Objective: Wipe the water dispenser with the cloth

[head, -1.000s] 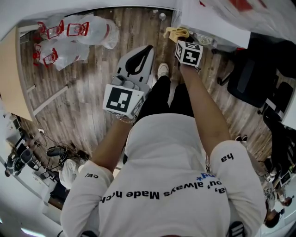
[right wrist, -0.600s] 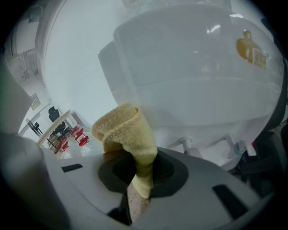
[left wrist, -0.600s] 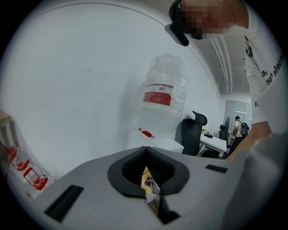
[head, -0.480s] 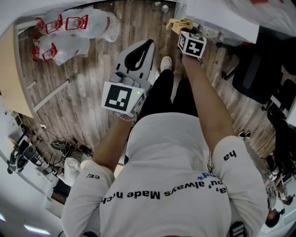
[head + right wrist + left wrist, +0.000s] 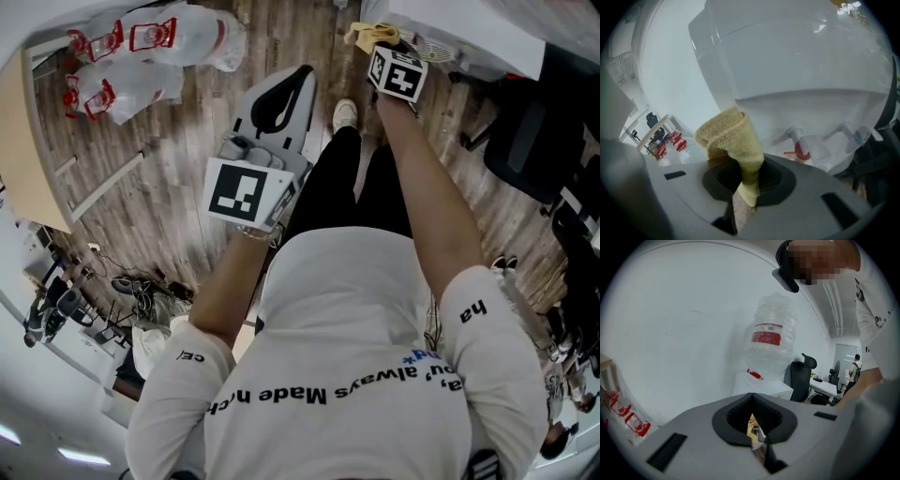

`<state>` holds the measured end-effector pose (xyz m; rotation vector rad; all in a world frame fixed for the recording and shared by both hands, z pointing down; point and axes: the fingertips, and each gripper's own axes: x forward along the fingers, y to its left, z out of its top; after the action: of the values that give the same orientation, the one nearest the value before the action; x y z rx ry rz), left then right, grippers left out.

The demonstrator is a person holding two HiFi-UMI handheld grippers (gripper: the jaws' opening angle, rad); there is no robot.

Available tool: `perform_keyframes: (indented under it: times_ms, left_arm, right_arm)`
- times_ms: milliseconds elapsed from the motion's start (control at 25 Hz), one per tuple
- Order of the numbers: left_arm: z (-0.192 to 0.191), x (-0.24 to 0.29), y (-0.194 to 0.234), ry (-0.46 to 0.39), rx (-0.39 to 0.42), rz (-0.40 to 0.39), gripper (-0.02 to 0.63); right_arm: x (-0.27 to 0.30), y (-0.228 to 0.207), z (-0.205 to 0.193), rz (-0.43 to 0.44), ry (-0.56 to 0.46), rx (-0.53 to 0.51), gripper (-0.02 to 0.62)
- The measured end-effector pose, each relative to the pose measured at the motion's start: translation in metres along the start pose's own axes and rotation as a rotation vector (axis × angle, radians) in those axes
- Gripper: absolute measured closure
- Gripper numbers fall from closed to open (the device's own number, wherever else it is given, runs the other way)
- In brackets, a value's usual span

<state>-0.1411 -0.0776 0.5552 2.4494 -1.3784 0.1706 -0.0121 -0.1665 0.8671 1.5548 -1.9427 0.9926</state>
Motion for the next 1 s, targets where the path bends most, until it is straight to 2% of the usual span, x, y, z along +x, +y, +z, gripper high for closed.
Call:
perform_keyframes:
  times_ms: [480, 800, 1000]
  left_arm:
    - [-0.005, 0.003, 0.007, 0.012, 0.009, 0.009, 0.588]
    - [-0.001, 0.008, 0.005, -0.005, 0.016, 0.011, 0.588]
    - [0.001, 0.007, 0.004, 0.0, 0.017, 0.014, 0.588]
  right_arm:
    - [0.022, -0.01, -0.02, -0.039, 0.069, -0.043, 0.532]
    - [0.043, -0.017, -0.038, -0.029, 0.13, -0.083, 0.532]
    - [0.039, -0.018, -0.038, -0.015, 0.127, -0.12, 0.532]
